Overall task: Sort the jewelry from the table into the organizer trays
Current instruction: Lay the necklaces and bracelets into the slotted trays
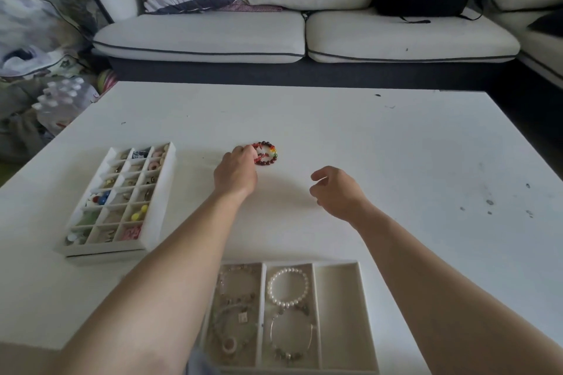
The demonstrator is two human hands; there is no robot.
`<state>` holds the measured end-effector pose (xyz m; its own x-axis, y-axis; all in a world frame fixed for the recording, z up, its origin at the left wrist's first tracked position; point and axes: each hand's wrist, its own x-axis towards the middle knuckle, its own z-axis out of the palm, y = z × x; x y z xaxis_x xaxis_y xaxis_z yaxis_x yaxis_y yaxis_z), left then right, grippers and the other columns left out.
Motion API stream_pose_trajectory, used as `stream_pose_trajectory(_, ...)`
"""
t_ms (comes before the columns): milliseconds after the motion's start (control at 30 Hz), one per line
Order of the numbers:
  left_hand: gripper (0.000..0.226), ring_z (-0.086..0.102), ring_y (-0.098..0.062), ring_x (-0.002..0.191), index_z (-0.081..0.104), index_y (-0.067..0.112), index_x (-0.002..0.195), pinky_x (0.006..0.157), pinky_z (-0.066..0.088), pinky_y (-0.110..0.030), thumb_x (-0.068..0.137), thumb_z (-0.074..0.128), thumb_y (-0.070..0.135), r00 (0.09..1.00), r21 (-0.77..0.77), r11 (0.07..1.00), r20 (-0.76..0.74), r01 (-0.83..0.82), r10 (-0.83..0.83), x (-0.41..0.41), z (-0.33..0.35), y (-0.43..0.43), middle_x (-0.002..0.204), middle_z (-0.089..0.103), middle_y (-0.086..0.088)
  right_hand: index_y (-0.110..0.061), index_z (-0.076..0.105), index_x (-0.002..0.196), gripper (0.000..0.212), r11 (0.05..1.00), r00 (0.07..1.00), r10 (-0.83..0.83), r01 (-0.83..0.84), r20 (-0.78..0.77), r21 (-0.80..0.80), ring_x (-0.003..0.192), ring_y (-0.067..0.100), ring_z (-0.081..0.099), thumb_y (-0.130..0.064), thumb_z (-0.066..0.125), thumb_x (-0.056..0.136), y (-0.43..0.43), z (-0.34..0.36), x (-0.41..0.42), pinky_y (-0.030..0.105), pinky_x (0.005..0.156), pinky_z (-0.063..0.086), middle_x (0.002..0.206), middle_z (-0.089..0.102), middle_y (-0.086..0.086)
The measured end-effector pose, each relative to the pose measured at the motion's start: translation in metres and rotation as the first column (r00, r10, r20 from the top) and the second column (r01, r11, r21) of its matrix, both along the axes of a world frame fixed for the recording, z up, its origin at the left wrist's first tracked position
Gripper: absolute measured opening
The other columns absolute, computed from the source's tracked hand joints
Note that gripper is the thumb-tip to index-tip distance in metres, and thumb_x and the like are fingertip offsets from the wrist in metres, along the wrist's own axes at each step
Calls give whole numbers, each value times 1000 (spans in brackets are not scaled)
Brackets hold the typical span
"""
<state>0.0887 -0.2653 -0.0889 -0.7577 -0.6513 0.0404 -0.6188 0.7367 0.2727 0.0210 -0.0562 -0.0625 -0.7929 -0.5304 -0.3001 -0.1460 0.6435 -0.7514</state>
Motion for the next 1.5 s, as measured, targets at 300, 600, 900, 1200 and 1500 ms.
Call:
stream_pose_trajectory(300, 23, 52, -27, 116, 65, 23, 116, 82, 48, -38, 100, 50, 16, 972, 16, 999, -233, -37, 40, 1, 42, 22, 119, 61, -3, -23, 53, 138, 46, 993, 997, 11, -19, -77, -114, 103, 16, 53, -23, 63, 92, -2, 18, 18, 25, 81, 42, 133, 46, 1)
stream_pose_trajectory(600, 21, 70, -12, 72, 72, 19, 101, 69, 51, -17, 98, 57, 6, 897, 445, 842, -431, 305, -97, 43, 97, 69, 93, 73, 4, -34, 49, 142, 53, 898, 997, 33, 1, 70, -440, 120, 14, 54, -18, 65, 95, 19, 58, 52, 25, 92, 40, 142, 41, -4)
stream_pose_trajectory(900, 15, 70, -14, 73, 72, 15, 107, 73, 61, -31, 100, 60, 8, 872, 720, 573, -489, 392, 17, 119, 123, 115, 95, 73, -2, -7, 72, 96, 14, 915, 965, 175, -85, 197, -394, 78, 17, 71, -19, 64, 97, 53, 83, 96, 33, 79, 53, 83, 74, 7)
stream_pose_trajectory(1200, 15, 59, -11, 63, 72, 14, 109, 62, 54, -26, 94, 70, 11, 894, 857, 342, -439, 385, 93, 140, 120, 145, 89, 69, -1, -9, 67, 96, 27, 915, 901, 192, -21, 389, -403, 81, 22, 71, -32, 52, 103, 98, 99, 117, 35, 77, 50, 90, 76, 11)
stream_pose_trajectory(1500, 17, 60, -14, 62, 72, 9, 110, 62, 54, -25, 93, 71, 7, 904, 865, 349, -416, 361, 97, 134, 107, 154, 91, 72, -5, -5, 71, 101, 15, 918, 911, 169, -7, 375, -396, 85, 25, 72, -18, 64, 96, 111, 87, 109, 31, 68, 56, 92, 71, 8)
